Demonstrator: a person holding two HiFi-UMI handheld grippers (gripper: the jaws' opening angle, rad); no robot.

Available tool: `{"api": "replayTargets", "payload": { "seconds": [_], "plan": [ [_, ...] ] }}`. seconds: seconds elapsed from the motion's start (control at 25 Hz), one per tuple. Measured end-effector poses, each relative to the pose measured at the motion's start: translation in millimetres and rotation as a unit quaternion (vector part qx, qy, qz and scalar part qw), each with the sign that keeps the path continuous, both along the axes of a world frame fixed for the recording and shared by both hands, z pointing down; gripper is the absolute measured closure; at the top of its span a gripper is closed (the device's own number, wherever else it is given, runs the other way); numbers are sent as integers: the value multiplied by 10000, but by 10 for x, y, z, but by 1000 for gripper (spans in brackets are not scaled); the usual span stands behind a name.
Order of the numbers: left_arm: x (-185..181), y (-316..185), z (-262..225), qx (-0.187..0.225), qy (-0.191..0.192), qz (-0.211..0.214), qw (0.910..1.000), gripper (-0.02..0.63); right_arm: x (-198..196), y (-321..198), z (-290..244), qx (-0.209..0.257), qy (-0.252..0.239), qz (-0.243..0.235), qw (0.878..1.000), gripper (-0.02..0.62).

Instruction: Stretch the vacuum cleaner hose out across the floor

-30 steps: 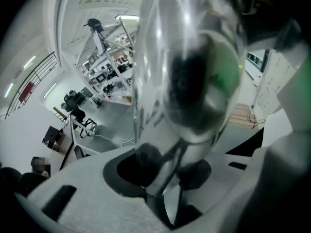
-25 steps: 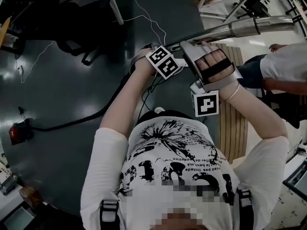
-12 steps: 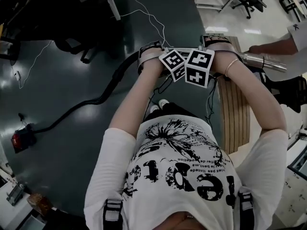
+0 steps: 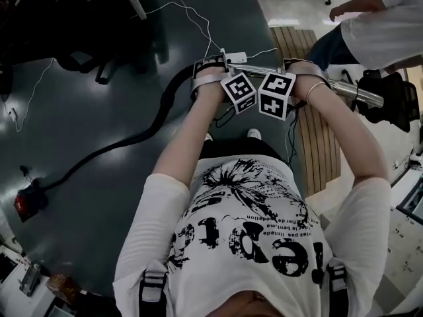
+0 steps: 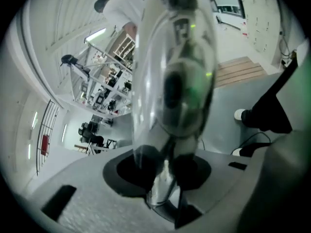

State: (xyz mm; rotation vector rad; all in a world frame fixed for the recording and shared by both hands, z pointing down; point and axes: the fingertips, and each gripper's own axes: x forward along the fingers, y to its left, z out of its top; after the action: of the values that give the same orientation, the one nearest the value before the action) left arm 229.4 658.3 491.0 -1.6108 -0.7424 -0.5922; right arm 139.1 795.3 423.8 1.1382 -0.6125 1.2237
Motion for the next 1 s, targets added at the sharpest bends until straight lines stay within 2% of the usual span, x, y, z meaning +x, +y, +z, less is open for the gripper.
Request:
{"api": "replayTargets", "payload": {
  "seconds": [0.12,0.2,0.36,0.48,0.6,0.68,0.8,0.84,0.88,1.0],
  "plan": [
    [-131,336,80,-5,437,515,9977,465,-37,379,82,-244,52,-148,9996,518],
    [-184,555,100,-62,618,506,9968,460,-87,619,166,-123,-43,-138,9998,520],
    [-266,904,133,-299,684,114,9971,446,-85,1084,405,230,-61,-250,9994,521],
    [-484,1073,252,-606,508,-330,9963,422,-57,1405,682,431,-32,-436,9981,520],
    [-705,1181,283,-1208,329,-1074,9863,419,-45,1659,1062,605,-23,-571,9965,520],
    [-805,1214,274,-1706,204,-1720,9700,419,-52,1833,1342,583,-60,-650,9962,520],
    [-861,1215,422,-2557,-114,-2602,9310,420,-35,2019,1733,466,-39,-816,9956,520],
    [-867,1201,502,-2866,-212,-2854,9143,422,-37,2036,1853,474,-8,-856,9952,520],
    [-870,1180,580,-3187,-292,-3109,8950,455,-47,2034,1973,525,15,-868,9948,520],
    [-850,1137,856,-4099,-508,-3868,8245,549,-90,2002,2384,824,7,-740,9939,520]
  ]
}}
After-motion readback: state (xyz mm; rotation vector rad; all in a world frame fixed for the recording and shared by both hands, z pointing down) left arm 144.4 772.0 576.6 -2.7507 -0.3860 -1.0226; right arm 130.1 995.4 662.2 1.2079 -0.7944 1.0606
